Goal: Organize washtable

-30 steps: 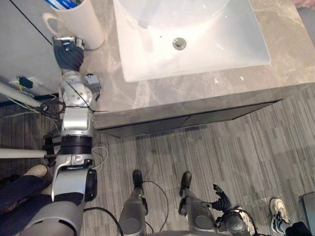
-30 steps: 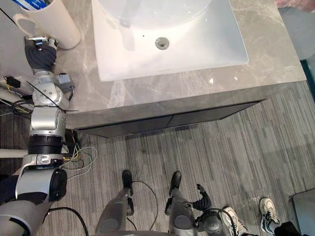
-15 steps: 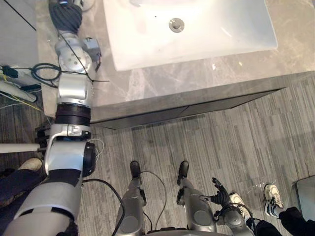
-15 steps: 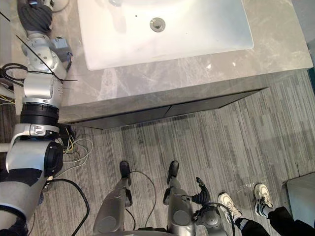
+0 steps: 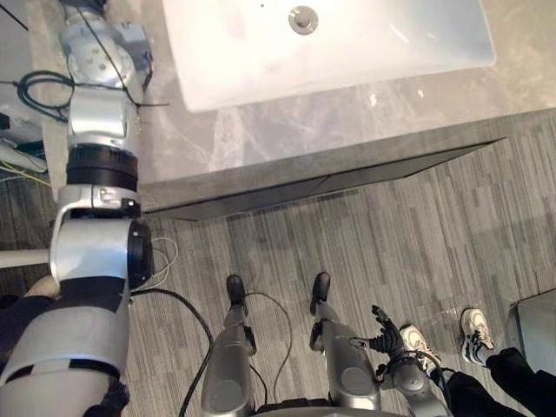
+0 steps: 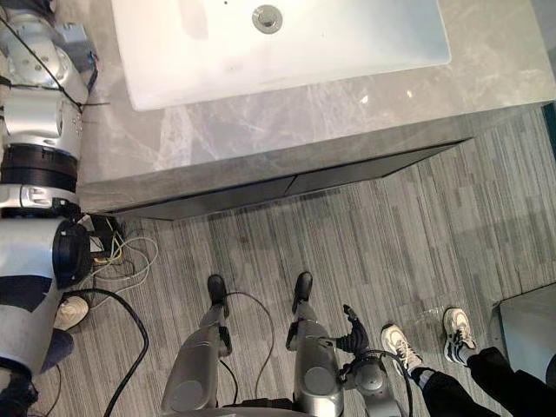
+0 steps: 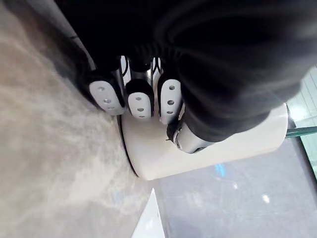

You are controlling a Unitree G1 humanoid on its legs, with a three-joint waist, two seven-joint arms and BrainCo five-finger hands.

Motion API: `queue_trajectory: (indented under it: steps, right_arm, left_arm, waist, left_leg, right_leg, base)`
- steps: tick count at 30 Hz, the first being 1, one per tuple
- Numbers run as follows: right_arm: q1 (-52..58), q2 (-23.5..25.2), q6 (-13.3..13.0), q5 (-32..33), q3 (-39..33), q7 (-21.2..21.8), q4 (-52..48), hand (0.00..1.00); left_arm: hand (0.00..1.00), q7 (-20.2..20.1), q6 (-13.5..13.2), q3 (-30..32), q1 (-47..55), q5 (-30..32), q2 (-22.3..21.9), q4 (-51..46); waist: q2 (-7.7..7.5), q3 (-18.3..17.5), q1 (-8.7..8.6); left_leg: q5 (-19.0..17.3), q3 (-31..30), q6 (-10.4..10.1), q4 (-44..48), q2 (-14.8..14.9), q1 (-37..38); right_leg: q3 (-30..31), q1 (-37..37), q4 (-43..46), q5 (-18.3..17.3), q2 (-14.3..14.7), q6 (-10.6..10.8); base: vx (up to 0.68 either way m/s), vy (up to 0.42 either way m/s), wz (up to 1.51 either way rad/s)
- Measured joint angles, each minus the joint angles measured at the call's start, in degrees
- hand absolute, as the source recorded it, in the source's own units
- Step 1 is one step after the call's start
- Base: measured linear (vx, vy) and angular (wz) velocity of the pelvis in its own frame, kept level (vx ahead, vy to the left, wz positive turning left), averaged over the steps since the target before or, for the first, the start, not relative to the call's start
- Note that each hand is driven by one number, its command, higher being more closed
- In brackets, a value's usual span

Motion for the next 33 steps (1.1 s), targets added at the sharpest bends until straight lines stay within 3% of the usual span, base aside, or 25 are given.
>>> queue_trajectory:
  steps: [19,33]
  right_arm:
    - [1.0,-0.1,0.0,2.0,0.6,0.0,-4.9,0.00]
    - [3.1,-0.1,0.1,1.9,0.7,0.1,-8.6,0.00]
  left_arm:
    - [1.00,-1.3,0.3,-3.4,-14.6,-1.9,3.0,6.4]
    - [1.00,-1.3,0.6,-2.8,-13.9,0.2,-1.9,5.8]
  waist:
    - [-0.97,1.4,0.05]
    - [-0.86,1.3,1.32]
  left_leg:
    - [1.3,1.8,0.3,0.0,0.2,-6.1]
    - [1.3,2.0,0.3,1.2,0.2,-5.8]
  right_leg:
    - [1.4,-6.2,-2.0,3.3,0.1,-0.4]
    - [1.3,-5.3,-1.9,3.7,0.0,-0.4]
  base:
    - [-0.01,-0.003,-0.03]
    - [0.00,-0.001,0.00]
